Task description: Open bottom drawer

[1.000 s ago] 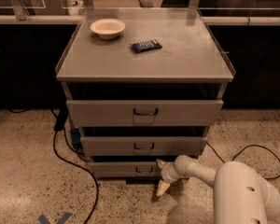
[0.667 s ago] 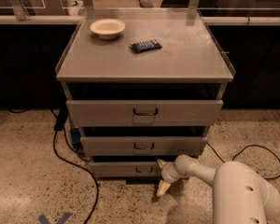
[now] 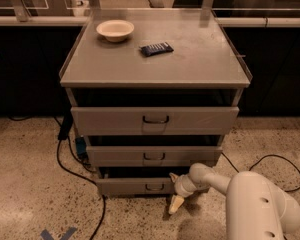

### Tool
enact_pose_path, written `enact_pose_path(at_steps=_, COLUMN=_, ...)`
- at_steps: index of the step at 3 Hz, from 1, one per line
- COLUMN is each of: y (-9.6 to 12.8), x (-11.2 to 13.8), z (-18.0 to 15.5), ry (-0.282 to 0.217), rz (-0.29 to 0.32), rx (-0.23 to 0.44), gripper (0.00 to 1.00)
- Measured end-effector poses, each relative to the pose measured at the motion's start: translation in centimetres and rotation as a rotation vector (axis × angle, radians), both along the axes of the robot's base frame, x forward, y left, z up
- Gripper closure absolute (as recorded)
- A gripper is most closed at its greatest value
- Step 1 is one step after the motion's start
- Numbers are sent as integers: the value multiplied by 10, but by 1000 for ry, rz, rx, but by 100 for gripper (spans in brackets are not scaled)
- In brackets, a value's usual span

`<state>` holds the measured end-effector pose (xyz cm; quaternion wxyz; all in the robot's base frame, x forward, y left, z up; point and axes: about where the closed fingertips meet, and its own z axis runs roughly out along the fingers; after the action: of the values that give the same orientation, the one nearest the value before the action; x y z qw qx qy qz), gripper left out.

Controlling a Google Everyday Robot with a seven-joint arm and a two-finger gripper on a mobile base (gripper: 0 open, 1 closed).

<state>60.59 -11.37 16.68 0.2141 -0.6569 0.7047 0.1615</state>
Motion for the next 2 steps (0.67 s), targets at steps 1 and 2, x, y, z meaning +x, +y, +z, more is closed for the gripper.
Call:
enact_pose_path(at_steps=1, y=0, x=-2, z=1, ry=7, rz=0, rx=2, gripper=0)
enact_pose_path(at_steps=2, y=-5, x=-67, z=31, ry=186, rz=17, rx=47, gripper=0)
